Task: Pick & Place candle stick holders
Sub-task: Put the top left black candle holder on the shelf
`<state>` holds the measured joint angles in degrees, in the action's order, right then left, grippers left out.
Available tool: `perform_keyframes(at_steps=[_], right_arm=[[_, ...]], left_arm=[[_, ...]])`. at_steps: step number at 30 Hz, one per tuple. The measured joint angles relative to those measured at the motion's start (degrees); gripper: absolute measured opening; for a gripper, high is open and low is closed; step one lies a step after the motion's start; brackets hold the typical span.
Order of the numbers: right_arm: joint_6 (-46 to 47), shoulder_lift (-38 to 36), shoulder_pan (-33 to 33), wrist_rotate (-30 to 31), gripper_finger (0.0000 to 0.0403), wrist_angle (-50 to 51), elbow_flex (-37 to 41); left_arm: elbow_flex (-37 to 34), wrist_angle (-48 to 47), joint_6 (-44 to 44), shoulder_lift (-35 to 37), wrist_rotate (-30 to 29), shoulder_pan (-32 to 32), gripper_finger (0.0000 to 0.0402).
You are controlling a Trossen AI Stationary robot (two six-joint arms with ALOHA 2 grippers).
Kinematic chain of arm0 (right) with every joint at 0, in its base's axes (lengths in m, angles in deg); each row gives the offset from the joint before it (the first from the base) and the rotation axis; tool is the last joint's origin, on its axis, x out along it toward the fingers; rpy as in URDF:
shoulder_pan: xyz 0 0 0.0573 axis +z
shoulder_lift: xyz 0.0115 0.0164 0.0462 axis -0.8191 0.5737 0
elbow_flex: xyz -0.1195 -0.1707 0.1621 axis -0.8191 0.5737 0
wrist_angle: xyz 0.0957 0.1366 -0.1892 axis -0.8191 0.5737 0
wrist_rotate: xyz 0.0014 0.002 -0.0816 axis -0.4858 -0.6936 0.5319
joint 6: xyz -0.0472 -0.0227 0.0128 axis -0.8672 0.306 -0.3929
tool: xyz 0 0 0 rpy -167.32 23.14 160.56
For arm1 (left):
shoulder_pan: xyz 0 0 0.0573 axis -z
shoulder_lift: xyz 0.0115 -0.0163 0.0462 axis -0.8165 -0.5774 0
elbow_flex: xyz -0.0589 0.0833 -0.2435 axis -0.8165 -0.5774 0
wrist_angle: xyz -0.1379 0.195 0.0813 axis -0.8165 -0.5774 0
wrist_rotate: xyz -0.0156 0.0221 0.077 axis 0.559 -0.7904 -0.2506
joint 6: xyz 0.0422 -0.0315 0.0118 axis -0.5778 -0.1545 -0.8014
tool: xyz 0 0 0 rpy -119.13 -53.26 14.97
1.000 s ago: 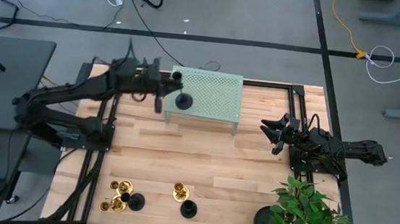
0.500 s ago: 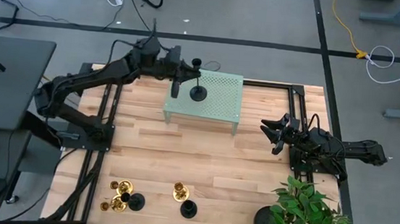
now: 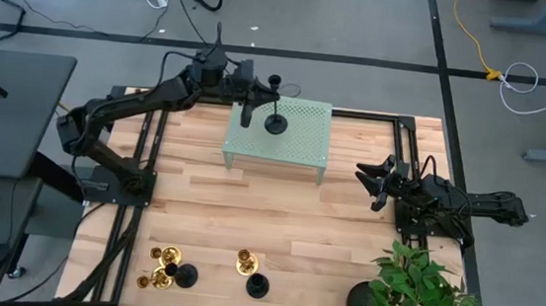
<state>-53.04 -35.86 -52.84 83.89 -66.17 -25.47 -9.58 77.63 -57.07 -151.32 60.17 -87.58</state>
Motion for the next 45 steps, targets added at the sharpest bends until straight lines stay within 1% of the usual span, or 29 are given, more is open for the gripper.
perform_keyframes(at_steps=[5,12,20,26,28,33,45], right_arm=[[0.00,-0.02,0.00,0.00,0.0137,-0.02,0.00],[0.00,0.00,-0.02,0.00,0.0137,0.00,0.00],[-0.02,0.00,0.00,0.00,0.0137,-0.25,0.00],[-0.01,0.00,-0.01,0.01,0.0137,-0.42,0.00],[-0.01,-0.02,0.00,0.01,0.0137,-0.44,0.00],[-0.02,0.00,0.00,0.02,0.0137,-0.46,0.00],[0.00,0.00,0.00,0.02,0.0137,-0.44,0.00]], left_arm=[[0.00,1.98,-0.36,-2.08,0.07,-0.64,0.0013],[0.00,8.34,-0.31,-5.70,-0.06,-3.27,0.0013],[0.00,14.66,3.31,-10.35,-0.20,-5.98,0.0013],[4.40,10.59,4.04,-13.18,0.81,-5.92,0.0013],[6.56,7.66,3.28,-13.81,0.70,-5.79,0.0013],[10.57,-1.01,-1.04,-14.20,-2.87,-5.55,0.0013],[10.60,-1.63,-1.97,-14.24,-2.88,-5.16,0.0013]])
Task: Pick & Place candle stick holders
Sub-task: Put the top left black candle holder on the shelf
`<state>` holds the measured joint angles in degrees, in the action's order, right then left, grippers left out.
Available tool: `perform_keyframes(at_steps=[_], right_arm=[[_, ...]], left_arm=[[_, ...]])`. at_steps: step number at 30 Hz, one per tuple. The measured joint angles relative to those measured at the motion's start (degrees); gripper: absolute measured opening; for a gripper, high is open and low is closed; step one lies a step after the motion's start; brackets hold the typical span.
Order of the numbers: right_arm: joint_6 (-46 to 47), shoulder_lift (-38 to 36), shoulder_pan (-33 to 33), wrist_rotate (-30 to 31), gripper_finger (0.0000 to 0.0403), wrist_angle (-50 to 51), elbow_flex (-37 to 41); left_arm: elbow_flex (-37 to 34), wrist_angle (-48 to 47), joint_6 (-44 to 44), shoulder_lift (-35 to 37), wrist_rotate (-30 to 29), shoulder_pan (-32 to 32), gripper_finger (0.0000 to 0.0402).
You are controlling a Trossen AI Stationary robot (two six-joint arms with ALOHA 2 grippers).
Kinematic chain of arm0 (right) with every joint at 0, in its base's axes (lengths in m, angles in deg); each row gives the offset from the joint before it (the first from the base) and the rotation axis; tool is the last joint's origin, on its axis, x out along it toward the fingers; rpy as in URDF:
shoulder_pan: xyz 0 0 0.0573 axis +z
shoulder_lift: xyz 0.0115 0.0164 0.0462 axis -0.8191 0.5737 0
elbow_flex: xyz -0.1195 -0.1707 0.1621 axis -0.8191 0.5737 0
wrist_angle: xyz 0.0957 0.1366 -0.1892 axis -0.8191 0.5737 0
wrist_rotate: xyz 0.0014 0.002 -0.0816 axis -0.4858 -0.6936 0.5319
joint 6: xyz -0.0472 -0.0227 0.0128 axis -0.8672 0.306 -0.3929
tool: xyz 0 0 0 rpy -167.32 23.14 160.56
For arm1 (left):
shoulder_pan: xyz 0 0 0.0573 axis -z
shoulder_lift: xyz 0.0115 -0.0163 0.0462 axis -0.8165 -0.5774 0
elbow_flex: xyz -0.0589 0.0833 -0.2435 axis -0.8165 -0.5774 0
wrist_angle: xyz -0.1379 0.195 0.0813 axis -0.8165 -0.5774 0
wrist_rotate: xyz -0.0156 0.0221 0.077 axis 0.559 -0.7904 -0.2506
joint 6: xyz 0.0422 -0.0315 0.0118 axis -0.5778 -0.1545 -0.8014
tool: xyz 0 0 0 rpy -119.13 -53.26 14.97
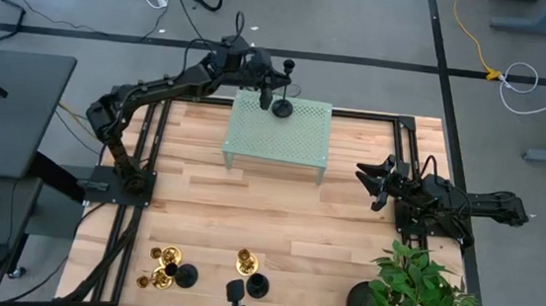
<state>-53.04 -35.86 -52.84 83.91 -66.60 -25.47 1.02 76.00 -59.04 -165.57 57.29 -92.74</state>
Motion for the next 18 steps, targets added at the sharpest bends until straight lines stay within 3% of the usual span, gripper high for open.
perform_keyframes(at_steps=[18], right_arm=[[0.00,0.00,0.00,-0.02,0.0137,0.00,0.00]], left_arm=[[0.11,0.73,-0.02,-2.31,-1.86,0.70,0.0037]])
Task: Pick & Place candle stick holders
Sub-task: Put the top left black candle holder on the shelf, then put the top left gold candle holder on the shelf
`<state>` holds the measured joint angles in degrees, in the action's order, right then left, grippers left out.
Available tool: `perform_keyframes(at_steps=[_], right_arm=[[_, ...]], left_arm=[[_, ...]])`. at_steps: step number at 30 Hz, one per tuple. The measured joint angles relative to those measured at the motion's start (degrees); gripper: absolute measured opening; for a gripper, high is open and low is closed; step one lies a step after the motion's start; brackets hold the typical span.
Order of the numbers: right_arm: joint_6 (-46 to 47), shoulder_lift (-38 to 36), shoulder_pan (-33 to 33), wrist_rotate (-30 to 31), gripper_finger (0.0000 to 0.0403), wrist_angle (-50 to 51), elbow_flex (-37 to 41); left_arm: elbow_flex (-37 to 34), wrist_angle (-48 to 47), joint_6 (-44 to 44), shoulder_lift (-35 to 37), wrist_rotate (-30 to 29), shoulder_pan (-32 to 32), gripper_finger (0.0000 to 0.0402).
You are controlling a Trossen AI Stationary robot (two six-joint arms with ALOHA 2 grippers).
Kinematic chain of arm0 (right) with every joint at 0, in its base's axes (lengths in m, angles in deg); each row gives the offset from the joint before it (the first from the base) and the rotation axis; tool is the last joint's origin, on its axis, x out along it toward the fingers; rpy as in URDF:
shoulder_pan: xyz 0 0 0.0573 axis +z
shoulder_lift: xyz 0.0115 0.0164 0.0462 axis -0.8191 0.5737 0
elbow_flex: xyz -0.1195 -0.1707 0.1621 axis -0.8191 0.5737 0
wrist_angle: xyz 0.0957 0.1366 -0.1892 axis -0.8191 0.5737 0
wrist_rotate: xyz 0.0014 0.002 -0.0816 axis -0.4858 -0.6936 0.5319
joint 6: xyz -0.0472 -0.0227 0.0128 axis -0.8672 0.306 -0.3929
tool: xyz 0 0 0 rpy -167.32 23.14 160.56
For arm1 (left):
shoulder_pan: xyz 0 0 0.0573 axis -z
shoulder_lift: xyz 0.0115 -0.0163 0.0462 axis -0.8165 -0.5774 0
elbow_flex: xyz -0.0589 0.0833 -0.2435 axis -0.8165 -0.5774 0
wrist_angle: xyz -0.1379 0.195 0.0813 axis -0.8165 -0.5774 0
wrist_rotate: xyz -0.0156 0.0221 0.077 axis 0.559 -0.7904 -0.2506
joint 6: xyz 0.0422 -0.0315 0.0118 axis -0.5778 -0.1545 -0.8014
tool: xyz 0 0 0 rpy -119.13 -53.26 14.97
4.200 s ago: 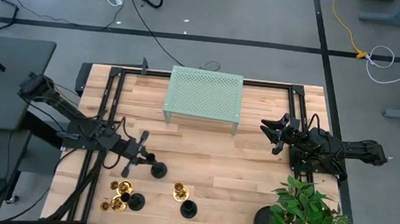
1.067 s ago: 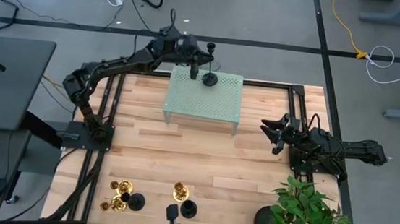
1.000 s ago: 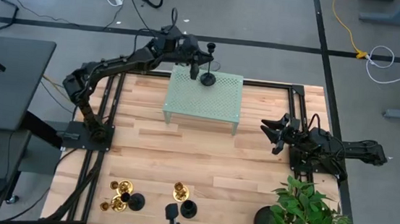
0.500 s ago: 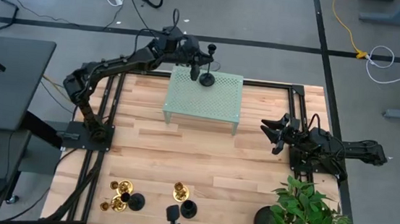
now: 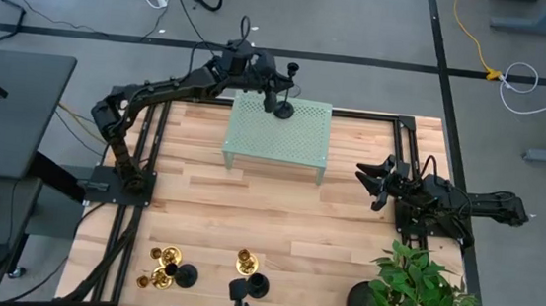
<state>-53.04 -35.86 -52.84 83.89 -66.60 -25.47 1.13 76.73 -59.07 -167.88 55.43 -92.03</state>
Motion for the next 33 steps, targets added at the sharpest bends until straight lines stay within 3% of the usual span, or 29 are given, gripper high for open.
perform_keyframes(at_steps=[5,13,17,26,33], right_arm=[[0.00,-0.02,0.00,0.00,0.0137,0.00,0.00],[0.15,0.00,0.00,0.00,0.0137,0.00,0.00],[0.20,0.00,0.00,0.00,0.0137,0.00,0.00],[0.22,0.00,0.00,0.00,0.0137,0.02,0.00],[0.22,0.00,0.00,0.00,0.0137,0.00,0.00]], left_arm=[[-0.20,-0.75,0.02,0.11,-0.65,-0.02,0.0059],[-0.20,-1.03,-0.04,0.11,-3.20,-0.26,0.0158],[-0.20,-2.63,-0.46,1.04,-3.31,-0.44,0.0188],[-0.20,-10.82,-0.63,5.71,-3.17,-0.83,0.0197],[-0.20,-29.04,-5.05,11.63,3.08,-0.24,0.0197]])
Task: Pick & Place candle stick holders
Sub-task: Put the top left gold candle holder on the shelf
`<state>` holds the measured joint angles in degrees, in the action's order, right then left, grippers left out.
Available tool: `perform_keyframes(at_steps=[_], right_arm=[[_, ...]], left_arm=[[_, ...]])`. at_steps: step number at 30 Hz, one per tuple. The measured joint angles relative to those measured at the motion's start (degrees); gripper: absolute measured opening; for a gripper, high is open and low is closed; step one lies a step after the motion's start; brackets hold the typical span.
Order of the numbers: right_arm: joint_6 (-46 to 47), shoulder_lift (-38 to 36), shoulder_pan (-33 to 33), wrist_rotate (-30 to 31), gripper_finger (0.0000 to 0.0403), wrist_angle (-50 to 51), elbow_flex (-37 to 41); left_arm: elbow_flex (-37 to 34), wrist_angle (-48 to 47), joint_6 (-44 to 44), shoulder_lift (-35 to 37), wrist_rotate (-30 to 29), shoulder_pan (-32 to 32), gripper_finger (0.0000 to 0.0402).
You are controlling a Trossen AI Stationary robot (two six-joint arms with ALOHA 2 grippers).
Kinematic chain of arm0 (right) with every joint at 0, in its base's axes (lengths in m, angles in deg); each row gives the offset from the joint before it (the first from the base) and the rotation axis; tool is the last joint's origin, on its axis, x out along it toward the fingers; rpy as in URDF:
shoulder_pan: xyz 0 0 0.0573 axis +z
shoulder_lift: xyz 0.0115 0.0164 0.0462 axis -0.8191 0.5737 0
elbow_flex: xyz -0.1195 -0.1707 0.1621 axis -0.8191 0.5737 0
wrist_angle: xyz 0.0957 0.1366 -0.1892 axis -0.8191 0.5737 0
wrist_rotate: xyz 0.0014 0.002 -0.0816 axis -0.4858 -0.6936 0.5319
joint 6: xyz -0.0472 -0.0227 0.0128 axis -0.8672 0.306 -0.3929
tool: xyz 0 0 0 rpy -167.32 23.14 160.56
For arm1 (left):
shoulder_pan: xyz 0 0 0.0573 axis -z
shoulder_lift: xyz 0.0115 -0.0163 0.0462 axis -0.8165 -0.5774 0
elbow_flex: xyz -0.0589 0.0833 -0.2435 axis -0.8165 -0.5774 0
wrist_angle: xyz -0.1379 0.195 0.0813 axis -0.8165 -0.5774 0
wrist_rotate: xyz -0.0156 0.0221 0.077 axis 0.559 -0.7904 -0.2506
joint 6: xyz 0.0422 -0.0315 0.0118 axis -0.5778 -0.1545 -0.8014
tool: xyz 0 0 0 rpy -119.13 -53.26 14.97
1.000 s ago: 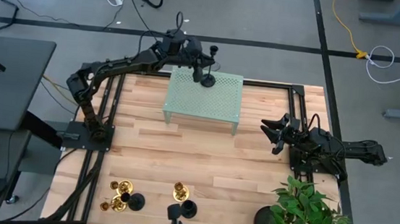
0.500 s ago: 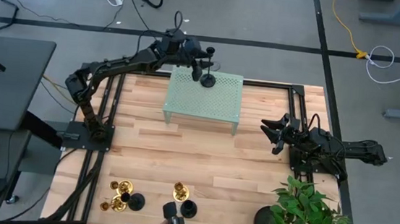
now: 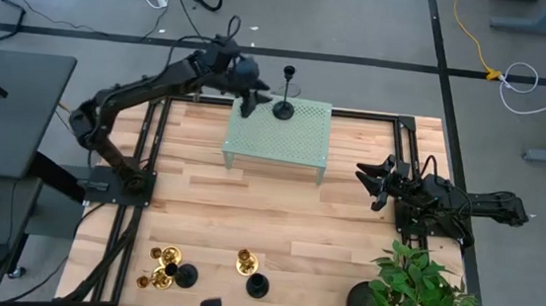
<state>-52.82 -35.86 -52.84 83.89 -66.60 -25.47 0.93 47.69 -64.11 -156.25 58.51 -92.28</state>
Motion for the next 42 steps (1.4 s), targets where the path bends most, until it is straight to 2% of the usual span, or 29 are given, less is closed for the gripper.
perform_keyframes(at_steps=[5,10,13,17,21,27,38,42], right_arm=[[0.00,-0.01,-0.02,-0.01,0.0137,0.02,0.00],[0.00,-0.02,0.00,-0.02,0.0137,0.00,0.00],[0.00,0.00,0.00,-0.01,0.0137,0.00,0.00],[0.00,-0.02,0.00,-0.02,0.0137,0.00,0.00],[0.01,0.00,0.00,-0.10,0.0137,0.00,0.00],[0.00,0.00,0.00,-0.13,0.0137,0.00,0.00],[2.32,-0.01,0.00,-0.11,0.0137,0.00,0.00],[3.52,0.00,-0.02,-0.11,0.0137,0.00,0.00]], left_arm=[[0.02,-16.58,-7.57,5.52,2.57,2.51,0.0197],[0.02,-30.09,-10.77,10.59,10.14,8.31,0.0195],[0.05,-34.36,-10.42,13.06,13.84,13.96,0.0186],[0.07,-36.84,-6.79,15.58,12.63,23.21,0.0169],[0.07,-37.34,-1.79,17.15,7.60,32.31,0.0152],[0.07,-37.26,7.61,17.57,-3.27,44.74,0.0130],[0.07,-37.73,25.69,17.57,-25.49,64.89,0.0119],[0.07,-40.52,32.02,17.57,-35.60,72.70,0.0119]])
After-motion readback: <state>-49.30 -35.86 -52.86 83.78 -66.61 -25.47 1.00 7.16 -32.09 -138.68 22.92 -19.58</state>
